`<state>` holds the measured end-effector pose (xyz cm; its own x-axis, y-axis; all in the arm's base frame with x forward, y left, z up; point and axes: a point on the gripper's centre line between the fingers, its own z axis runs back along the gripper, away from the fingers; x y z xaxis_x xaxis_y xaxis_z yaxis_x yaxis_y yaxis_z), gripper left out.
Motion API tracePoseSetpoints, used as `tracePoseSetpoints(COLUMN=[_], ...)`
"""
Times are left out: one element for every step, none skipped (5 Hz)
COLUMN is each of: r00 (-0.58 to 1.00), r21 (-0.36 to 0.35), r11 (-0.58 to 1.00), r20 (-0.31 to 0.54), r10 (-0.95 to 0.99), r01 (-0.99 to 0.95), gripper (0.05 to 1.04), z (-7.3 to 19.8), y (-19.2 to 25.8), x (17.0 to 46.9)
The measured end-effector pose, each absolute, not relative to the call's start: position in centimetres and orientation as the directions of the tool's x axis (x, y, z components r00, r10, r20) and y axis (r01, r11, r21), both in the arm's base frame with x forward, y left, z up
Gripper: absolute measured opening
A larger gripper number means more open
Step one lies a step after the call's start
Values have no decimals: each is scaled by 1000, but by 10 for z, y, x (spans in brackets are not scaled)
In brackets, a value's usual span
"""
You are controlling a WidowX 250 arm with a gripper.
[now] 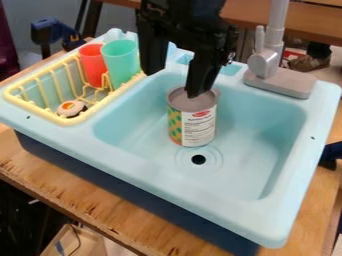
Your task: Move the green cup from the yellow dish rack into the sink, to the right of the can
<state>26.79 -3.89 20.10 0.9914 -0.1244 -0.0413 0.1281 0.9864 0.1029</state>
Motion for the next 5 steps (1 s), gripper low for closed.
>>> tracePoseSetpoints(r00=[990,986,983,984,983], r21=[103,86,50,32,95], r11=[986,984,982,984,989], r20=[-69,-70,-35,35,132], r10=[-126,-151,-182,-174,-124], r01=[132,157,184,173,112], gripper=[1001,1001,1001,1001,1001], z=[194,201,224,242,246], y=[-39,-24,5,39,68], x=[267,263,266,271,284])
